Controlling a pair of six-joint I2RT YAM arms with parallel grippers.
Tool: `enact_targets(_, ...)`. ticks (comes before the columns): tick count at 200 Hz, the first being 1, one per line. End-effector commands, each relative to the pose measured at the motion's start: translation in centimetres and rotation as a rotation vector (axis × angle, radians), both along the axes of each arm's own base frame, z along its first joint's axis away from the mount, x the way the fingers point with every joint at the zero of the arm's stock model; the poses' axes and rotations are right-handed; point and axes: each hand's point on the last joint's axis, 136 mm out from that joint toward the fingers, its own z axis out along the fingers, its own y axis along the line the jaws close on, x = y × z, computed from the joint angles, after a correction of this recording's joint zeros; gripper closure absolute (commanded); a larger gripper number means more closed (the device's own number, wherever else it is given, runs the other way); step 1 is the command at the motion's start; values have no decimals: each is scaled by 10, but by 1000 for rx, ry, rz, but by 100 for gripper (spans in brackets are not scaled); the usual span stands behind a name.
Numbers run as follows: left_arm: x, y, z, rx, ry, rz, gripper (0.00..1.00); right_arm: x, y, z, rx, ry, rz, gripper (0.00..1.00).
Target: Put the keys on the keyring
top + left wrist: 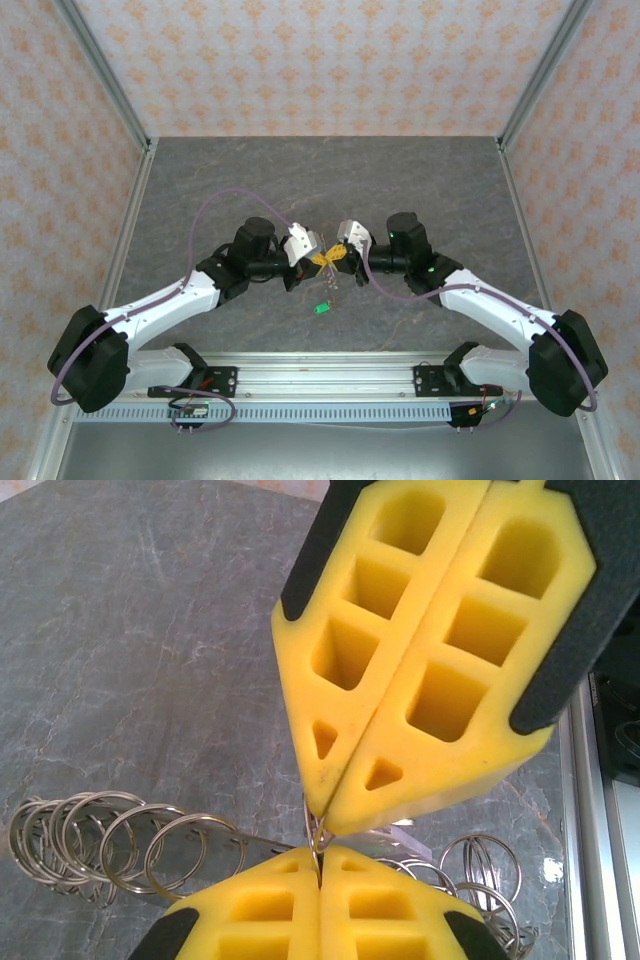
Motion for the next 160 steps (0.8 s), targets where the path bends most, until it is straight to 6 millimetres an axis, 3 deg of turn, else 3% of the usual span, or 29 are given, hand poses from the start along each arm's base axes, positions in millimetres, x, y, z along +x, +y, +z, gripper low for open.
enact_targets(1,-3,-8,26,-45,-72,-49,100,22,-8,2,-53,-87,-104,100)
enact_targets(160,-1,-9,25,-41,-73,-55,100,12,-28,-19,-239,-117,-79,100)
